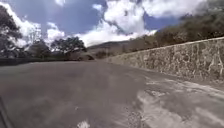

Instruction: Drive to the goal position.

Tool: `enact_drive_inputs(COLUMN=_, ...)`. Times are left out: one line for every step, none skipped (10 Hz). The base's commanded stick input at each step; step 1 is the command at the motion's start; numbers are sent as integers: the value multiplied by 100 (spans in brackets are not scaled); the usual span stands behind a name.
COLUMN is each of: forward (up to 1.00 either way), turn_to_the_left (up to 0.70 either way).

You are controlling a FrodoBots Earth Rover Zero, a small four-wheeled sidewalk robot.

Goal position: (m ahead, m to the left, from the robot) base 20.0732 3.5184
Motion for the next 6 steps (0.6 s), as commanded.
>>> enact_drive_inputs(forward=70, turn_to_the_left=0)
enact_drive_inputs(forward=70, turn_to_the_left=0)
enact_drive_inputs(forward=70, turn_to_the_left=0)
enact_drive_inputs(forward=70, turn_to_the_left=0)
enact_drive_inputs(forward=70, turn_to_the_left=0)
enact_drive_inputs(forward=70, turn_to_the_left=0)
